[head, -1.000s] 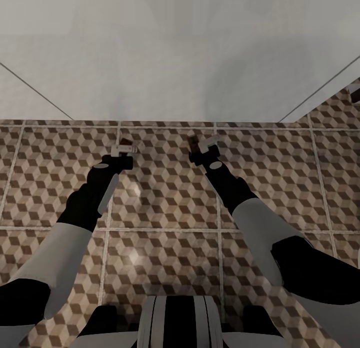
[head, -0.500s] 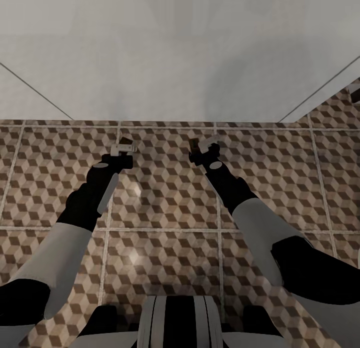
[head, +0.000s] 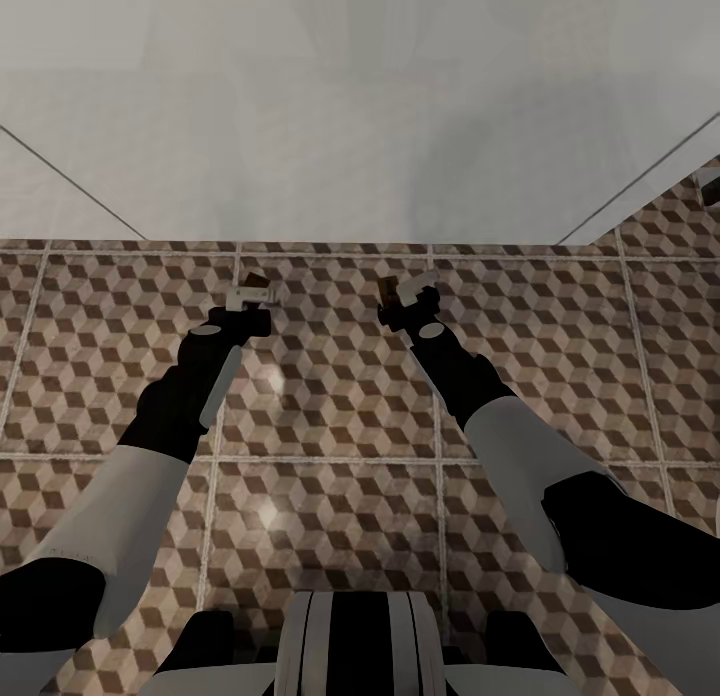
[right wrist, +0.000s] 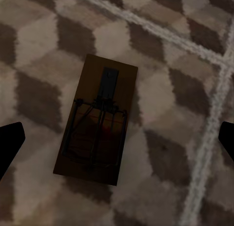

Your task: Take the four mousetraps from the cabinet in the bathroom and place them on the bathroom floor. Make sure all four end up on the same floor surface, and ensure that at least two of them are either under or directly next to the same bathroom sink.

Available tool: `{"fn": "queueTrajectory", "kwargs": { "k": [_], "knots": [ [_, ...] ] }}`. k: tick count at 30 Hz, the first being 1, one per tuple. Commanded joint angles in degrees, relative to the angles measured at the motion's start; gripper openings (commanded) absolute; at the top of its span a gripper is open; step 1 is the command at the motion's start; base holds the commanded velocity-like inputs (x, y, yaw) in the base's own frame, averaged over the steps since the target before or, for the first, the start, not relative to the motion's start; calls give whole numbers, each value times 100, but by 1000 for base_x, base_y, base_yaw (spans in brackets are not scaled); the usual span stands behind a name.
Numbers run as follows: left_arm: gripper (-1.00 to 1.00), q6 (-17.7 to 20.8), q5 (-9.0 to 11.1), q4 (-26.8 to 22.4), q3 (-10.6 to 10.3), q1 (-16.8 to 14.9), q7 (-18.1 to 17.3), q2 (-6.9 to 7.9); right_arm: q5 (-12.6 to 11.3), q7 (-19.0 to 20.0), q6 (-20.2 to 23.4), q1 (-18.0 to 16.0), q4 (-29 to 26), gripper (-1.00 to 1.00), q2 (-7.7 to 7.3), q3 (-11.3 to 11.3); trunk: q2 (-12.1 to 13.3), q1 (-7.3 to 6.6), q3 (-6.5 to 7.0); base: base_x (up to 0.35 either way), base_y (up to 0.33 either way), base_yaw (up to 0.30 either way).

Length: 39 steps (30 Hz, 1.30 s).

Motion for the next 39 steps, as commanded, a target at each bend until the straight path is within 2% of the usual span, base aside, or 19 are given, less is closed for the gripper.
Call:
{"fn": "queueTrajectory", "kwargs": {
  "k": [1, 5, 14, 29, 33, 36, 39],
  "knots": [
    [-100, 22, 54, -6, -21, -3, 52, -34, 55, -26, 46, -2, -6, 100, 0, 19, -1, -1, -3, 0, 0, 0],
    [-100, 17, -18, 9, -21, -3, 52, -99, 55, -29, 46, -2, -6, 100, 0, 19, -1, -1, -3, 0, 0, 0],
    [-100, 13, -283, 35, -21, -3, 44, -114, 55, -30, 46, -2, -6, 100, 0, 31, -1, -1, -3, 0, 0, 0],
    [-100, -3, -325, 9, -21, -3, 50, -115, 55, -30, 46, -2, -6, 100, 0, 37, -1, -1, -3, 0, 0, 0],
    [-100, -205, -330, 5, -21, -3, 53, -115, 55, -30, 46, -2, -3, 100, 0, 37, -1, -1, -3, 0, 0, 0],
    [-100, -472, -422, 40, -21, -3, 108, -115, 55, -30, 46, -2, 0, 100, 0, 37, -1, -1, -3, 0, 0, 0],
    [-100, -602, -574, 129, -21, -3, 404, -115, 55, -30, 46, -2, 2, 100, 0, 37, -1, -1, -3, 0, 0, 0]
  ]
}}
